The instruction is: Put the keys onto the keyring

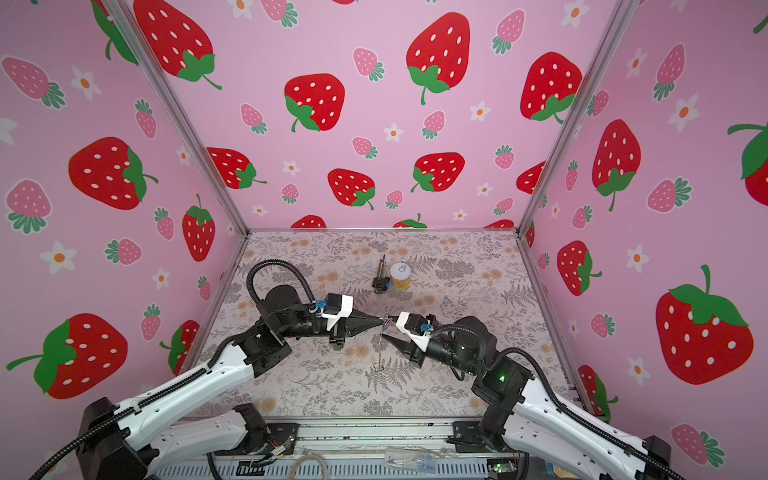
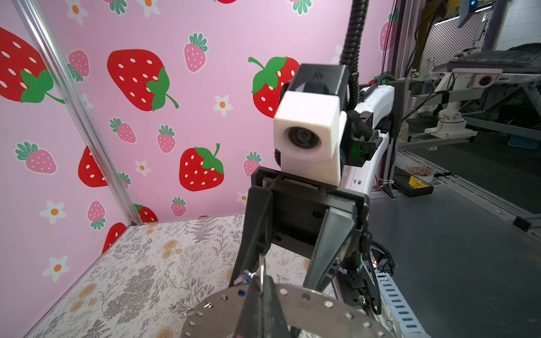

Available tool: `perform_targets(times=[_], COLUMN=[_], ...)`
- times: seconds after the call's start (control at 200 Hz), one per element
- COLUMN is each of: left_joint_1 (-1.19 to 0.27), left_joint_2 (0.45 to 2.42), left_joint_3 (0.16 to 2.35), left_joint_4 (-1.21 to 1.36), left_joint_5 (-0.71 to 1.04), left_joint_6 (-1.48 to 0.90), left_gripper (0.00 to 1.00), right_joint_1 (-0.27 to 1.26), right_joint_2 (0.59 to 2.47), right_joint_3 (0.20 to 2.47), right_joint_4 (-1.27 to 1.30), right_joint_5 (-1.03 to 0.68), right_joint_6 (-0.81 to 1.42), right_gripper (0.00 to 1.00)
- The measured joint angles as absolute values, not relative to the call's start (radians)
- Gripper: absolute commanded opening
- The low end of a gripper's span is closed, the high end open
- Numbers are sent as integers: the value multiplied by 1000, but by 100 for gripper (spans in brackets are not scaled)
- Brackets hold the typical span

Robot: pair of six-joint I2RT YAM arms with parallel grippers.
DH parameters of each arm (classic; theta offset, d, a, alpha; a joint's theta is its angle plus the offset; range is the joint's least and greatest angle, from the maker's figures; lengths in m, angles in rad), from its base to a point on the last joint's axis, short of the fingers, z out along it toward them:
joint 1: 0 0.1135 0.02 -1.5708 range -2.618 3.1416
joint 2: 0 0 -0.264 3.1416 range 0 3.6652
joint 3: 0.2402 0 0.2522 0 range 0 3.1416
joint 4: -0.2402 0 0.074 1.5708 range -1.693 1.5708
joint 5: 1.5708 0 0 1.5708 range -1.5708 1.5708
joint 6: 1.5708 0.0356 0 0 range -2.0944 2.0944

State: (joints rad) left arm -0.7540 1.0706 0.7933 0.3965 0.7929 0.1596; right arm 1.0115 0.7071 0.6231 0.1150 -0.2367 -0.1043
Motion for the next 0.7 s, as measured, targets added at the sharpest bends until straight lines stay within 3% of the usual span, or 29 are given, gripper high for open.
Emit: perform_targets(times=[0.4,0.7], left_joint_1=[-755,-756], left_joint_2=[1055,1048], left_joint_3=[793,793], left_joint_4=[376,350], left_joint_5=[793,786], left_joint_6=[188,201], left_gripper=[0,0], right_joint_1=[1011,1011], right_joint_2=[651,655], right_joint_3=[623,626], right_joint_4=[80,30], right_joint_5=[-216,-211], right_joint_6=[-121,-133], right_gripper=[4,0])
